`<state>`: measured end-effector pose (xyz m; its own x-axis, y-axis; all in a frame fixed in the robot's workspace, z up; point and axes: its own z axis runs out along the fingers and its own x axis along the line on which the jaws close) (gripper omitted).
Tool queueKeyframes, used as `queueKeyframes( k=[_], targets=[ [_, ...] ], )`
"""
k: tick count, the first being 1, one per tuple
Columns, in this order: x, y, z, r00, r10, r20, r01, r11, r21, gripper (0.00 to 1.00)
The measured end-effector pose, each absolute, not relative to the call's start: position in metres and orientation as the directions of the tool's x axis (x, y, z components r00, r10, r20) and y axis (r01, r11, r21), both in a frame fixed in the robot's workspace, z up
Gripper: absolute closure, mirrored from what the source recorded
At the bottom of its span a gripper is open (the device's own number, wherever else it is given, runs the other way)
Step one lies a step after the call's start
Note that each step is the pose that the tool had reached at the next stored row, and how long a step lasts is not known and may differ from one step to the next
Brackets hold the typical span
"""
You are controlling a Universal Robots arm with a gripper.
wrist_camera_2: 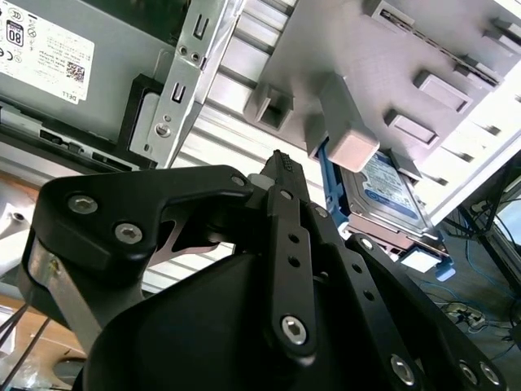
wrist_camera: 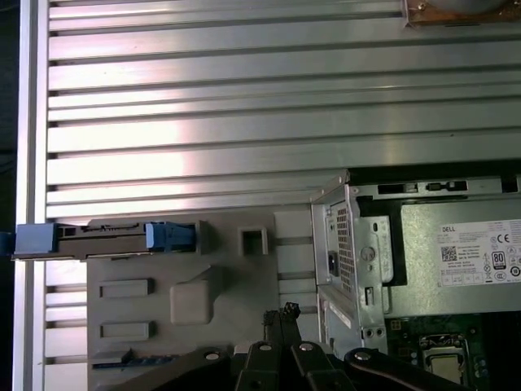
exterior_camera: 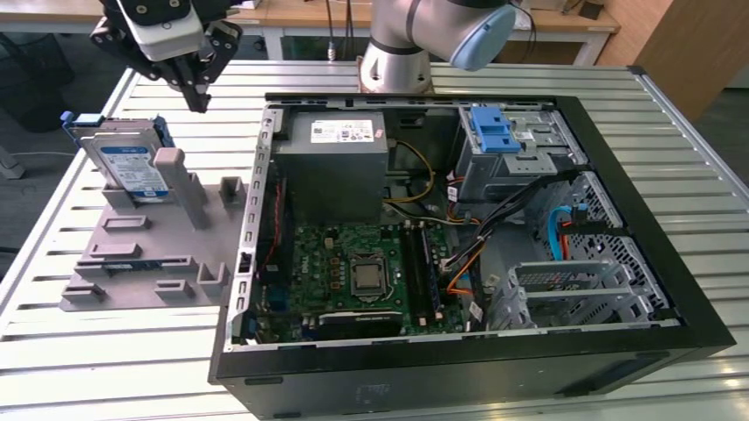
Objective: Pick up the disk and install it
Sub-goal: 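Reach for the disk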
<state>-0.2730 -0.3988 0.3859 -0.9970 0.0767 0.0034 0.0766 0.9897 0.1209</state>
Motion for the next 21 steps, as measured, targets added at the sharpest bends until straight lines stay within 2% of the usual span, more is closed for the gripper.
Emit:
queueKeyframes(
  k=[21],
  targets=[
    [-0.285, -0.399, 0.385, -0.997, 0.077, 0.004, 0.077, 0.990, 0.121, 0.89]
  ],
)
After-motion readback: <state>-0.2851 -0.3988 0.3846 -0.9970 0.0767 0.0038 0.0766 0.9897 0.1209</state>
